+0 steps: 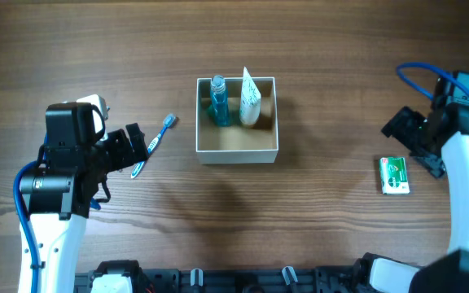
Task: Pack container
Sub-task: 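Release the tube and move the right gripper to the green Dettol box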
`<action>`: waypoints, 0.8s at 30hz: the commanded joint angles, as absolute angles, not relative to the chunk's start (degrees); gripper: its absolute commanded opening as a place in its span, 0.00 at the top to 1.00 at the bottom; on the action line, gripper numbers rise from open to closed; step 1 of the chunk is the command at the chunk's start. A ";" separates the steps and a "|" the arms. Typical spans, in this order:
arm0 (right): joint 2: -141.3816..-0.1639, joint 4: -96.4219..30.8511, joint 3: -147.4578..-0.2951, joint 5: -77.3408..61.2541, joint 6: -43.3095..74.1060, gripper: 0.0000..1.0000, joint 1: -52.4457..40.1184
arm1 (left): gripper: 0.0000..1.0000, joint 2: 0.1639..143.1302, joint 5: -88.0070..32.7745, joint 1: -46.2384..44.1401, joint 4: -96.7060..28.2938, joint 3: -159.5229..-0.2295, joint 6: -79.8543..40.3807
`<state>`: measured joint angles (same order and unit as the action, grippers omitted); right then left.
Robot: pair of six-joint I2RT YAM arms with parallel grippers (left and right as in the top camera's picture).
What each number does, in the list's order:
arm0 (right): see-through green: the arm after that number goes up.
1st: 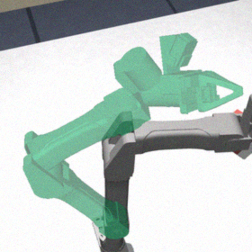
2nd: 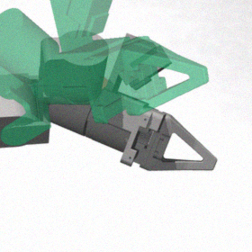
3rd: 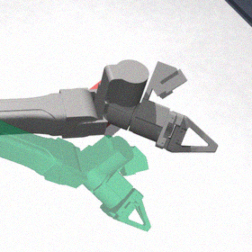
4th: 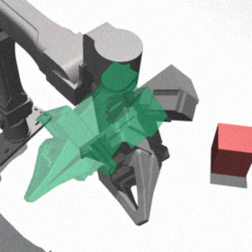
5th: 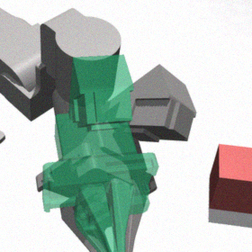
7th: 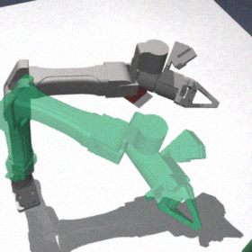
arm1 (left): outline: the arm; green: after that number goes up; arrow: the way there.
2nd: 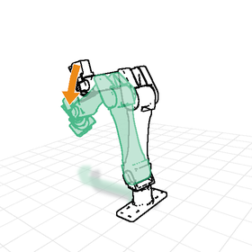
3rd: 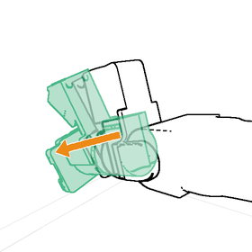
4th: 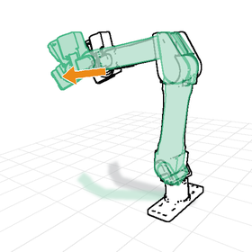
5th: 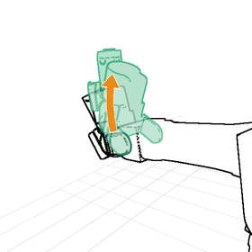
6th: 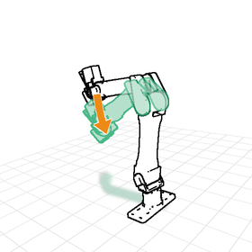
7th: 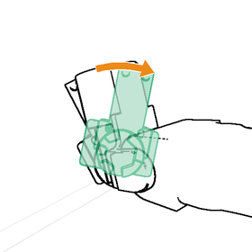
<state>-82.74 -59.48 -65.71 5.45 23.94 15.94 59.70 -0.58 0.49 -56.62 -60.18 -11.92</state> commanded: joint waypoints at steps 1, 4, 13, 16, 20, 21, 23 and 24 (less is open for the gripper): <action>-87.57 -57.63 -64.36 4.80 7.44 0.00 16.12 | 0.00 59.70 -1.69 0.86 -56.64 -61.12 -12.49; -91.39 -57.65 -64.38 8.03 4.62 0.00 16.34 | 0.00 59.70 -1.69 0.86 -56.62 -61.12 -12.49; -95.90 -56.75 -64.38 8.14 4.43 0.00 18.41 | 0.00 59.70 -1.67 0.86 -56.62 -61.12 -12.49; -95.90 -56.40 -64.47 8.16 4.23 0.00 18.41 | 0.00 59.70 -1.67 0.86 -56.55 -61.14 -12.49; -95.90 -54.89 -64.45 8.12 0.25 0.00 18.41 | 0.00 59.70 -1.67 0.86 -56.38 -61.12 -12.49; -95.92 -54.22 -64.34 8.12 -0.89 0.00 18.41 | 0.00 59.70 -1.67 0.86 -56.38 -61.12 -12.49; -96.18 -53.28 -63.94 8.08 -1.74 0.00 18.41 | 0.00 59.70 -1.67 0.86 -56.36 -61.12 -12.49; -96.33 -53.06 -63.64 8.10 -1.91 0.00 18.41 | 0.00 59.70 -1.67 0.86 -56.29 -61.12 -12.49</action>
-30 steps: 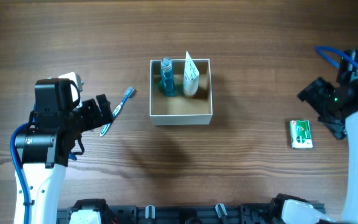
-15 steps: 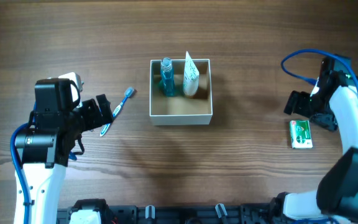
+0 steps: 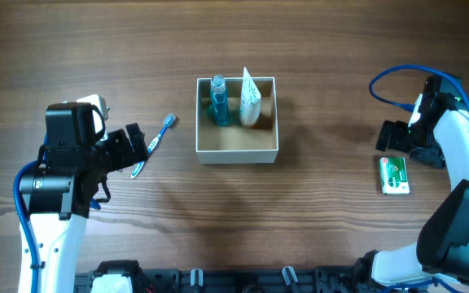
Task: Pack container
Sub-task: 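Release the tube and move the right gripper to the green Dettol box, then grasp the green Dettol soap box with the right gripper and lift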
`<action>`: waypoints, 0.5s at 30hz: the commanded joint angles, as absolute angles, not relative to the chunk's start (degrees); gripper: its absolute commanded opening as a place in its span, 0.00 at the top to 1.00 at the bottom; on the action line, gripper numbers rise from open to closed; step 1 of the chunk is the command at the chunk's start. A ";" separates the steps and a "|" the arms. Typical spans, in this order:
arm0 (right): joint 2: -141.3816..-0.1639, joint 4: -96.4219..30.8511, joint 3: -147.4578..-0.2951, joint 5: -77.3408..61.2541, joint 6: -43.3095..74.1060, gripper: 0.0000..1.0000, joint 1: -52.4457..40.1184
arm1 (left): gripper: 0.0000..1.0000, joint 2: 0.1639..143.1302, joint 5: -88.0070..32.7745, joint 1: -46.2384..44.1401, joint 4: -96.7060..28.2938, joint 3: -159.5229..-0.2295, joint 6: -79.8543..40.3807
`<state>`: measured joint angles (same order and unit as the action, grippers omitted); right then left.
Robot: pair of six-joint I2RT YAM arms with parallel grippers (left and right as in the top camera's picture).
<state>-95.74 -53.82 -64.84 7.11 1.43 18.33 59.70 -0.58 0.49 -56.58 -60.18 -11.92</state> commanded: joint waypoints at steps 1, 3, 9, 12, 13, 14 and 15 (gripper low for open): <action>-96.71 -52.93 -63.20 8.12 -2.94 0.00 18.41 | 0.00 59.70 -1.67 0.86 -56.18 -61.12 -12.49; -97.62 -52.90 -62.59 8.21 -4.19 0.00 18.48 | 0.00 59.70 -1.67 0.86 -55.81 -61.12 -12.49; -98.52 -51.05 -59.83 10.41 -4.56 0.01 18.72 | 0.00 59.70 -1.67 0.86 -55.64 -61.12 -12.49; -98.54 -48.05 -57.39 10.33 -4.62 0.00 18.85 | 0.00 59.70 -1.67 0.86 -55.81 -61.12 -12.49; -98.54 -46.44 -56.01 10.31 -4.75 0.01 18.90 | 0.00 59.70 -1.69 0.86 -56.03 -61.12 -12.49; -98.54 -45.04 -54.81 10.31 -4.80 0.01 18.90 | 0.00 59.70 -1.69 0.86 -56.21 -61.12 -12.49; -98.54 -43.75 -53.69 10.31 -4.99 0.01 18.90 | 0.00 59.70 -1.67 0.86 -56.40 -61.12 -12.49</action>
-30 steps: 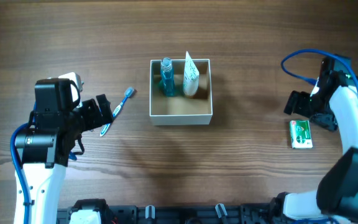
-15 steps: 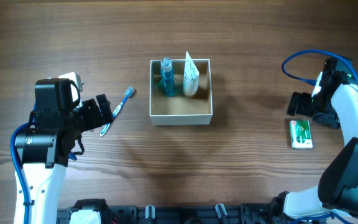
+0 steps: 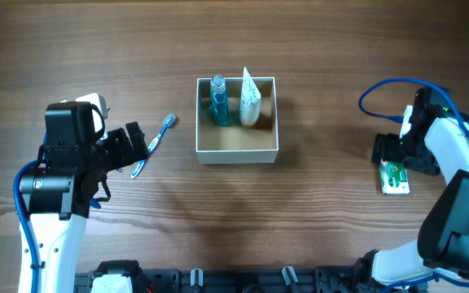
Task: Pack container
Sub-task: 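Grasp the green Dettol soap box with the right gripper and lift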
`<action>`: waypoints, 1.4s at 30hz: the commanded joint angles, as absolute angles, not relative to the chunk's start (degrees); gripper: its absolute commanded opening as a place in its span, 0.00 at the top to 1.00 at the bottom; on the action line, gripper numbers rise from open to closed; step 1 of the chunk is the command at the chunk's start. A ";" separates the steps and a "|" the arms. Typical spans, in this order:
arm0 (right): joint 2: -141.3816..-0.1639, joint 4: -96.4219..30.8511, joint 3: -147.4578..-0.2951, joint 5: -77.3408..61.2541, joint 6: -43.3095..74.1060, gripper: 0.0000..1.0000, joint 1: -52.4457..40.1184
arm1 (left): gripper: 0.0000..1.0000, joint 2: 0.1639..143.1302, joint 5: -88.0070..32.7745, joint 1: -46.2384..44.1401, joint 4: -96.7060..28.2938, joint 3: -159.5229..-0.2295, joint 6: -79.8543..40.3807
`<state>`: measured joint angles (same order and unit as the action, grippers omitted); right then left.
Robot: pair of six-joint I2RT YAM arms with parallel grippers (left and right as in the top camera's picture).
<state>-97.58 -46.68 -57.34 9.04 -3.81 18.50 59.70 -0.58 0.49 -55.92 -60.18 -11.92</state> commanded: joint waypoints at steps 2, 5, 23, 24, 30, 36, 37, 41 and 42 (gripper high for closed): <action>-98.54 -41.12 -51.72 10.24 -5.21 0.02 18.90 | 0.00 59.70 -1.67 0.86 -56.45 -61.12 -12.49; -98.61 -38.20 -50.11 7.33 -5.98 0.03 18.90 | 0.00 59.70 -1.67 0.86 -56.42 -61.12 -12.49; -101.71 -39.88 -49.74 1.21 -5.76 0.11 18.90 | 0.00 59.70 -1.67 0.86 -56.71 -61.12 -12.49; -101.71 -40.12 -49.76 1.21 -5.76 0.12 18.90 | 0.00 59.70 -1.67 0.86 -56.80 -61.14 -12.49; -101.71 -40.97 -49.74 4.56 -3.64 0.11 18.90 | 0.00 59.70 -1.67 0.86 -56.90 -61.12 -12.49; -101.71 -42.06 -49.76 8.86 -0.93 0.12 18.90 | 0.00 59.70 -1.67 0.86 -56.86 -61.14 -12.49; -101.71 -42.30 -49.76 8.88 -0.93 0.13 18.90 | 0.00 59.70 -1.67 0.86 -56.86 -61.12 -12.49; -101.71 -42.68 -49.76 8.84 -0.99 0.20 18.90 | 0.00 59.70 -1.67 0.86 -56.86 -61.12 -12.49; -101.71 -42.74 -49.76 8.84 -1.04 0.21 18.90 | 0.00 59.70 -1.67 0.86 -56.86 -61.12 -12.49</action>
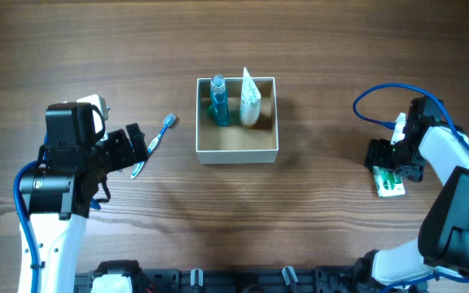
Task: Pack container
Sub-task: 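Grasp the green Dettol soap box with the right gripper and lift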
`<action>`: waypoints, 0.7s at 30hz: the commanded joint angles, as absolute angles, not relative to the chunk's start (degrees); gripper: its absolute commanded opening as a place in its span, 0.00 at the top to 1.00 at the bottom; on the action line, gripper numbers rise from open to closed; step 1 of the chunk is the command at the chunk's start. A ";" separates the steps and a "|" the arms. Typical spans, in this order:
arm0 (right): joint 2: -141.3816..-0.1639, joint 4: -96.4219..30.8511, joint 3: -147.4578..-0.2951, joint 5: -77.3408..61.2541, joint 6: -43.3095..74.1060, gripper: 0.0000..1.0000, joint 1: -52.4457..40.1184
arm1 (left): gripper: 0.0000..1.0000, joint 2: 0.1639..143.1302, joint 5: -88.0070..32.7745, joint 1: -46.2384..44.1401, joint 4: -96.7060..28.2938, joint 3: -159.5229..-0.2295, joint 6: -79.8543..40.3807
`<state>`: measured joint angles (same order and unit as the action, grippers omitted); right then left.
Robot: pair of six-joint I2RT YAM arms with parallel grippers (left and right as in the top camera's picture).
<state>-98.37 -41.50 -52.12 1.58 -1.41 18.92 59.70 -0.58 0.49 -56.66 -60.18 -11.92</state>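
A white open box (pixel 236 149) stands mid-table with a blue bottle (pixel 218 102) and a white tube (pixel 250 98) upright in its back half. A blue toothbrush (pixel 152 145) lies left of the box, its lower end at the fingers of my left gripper (pixel 134 152), which looks open. A small green and white packet (pixel 394 183) lies at the right. My right gripper (pixel 383 167) is down over the packet's top end, covering it; whether its fingers grip the packet is hidden.
The wooden table (pixel 234 220) carries nothing else. A blue cable (pixel 373 102) loops above the right arm. Black fixtures (pixel 218 279) line the near edge.
My right gripper has shifted slightly left and lower, now covering the top of the green packet. The packet seems slightly turned. Left arm, toothbrush and box are unchanged.
My right arm began at the far right edge, above and right of the green packet. It then stood closer to the packet at each moment, and now sits on the packet's top end. The left arm stayed beside the toothbrush throughout.
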 commanded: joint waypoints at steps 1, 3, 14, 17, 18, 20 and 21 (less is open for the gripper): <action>-101.71 -42.83 -49.76 8.84 -1.08 0.21 18.90 | 0.00 59.70 -1.67 0.86 -56.86 -61.12 -12.49; -101.71 -43.07 -49.74 8.80 -1.06 0.21 18.90 | 0.00 59.70 -1.67 0.86 -56.84 -61.12 -12.49; -101.71 -42.87 -49.76 8.58 -1.06 0.54 18.90 | 0.00 59.70 -1.67 0.86 -56.86 -61.12 -12.49; -101.71 -41.69 -49.76 6.50 -0.89 0.57 18.90 | 0.00 59.70 -1.67 0.86 -56.84 -61.12 -12.49; -101.71 -41.28 -49.76 5.87 -0.89 0.57 18.90 | 0.00 59.70 -1.67 0.86 -56.84 -61.12 -12.49; -101.69 -40.49 -49.76 4.71 -0.58 0.57 18.90 | 0.00 59.70 -1.67 0.86 -56.84 -61.12 -12.49; -101.69 -40.07 -49.76 4.67 0.71 0.57 18.90 | 0.00 59.70 -1.67 0.86 -56.84 -61.12 -12.49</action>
<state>-98.37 -42.22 -52.16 1.67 -1.19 18.92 59.70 -0.58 0.49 -56.64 -60.18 -11.92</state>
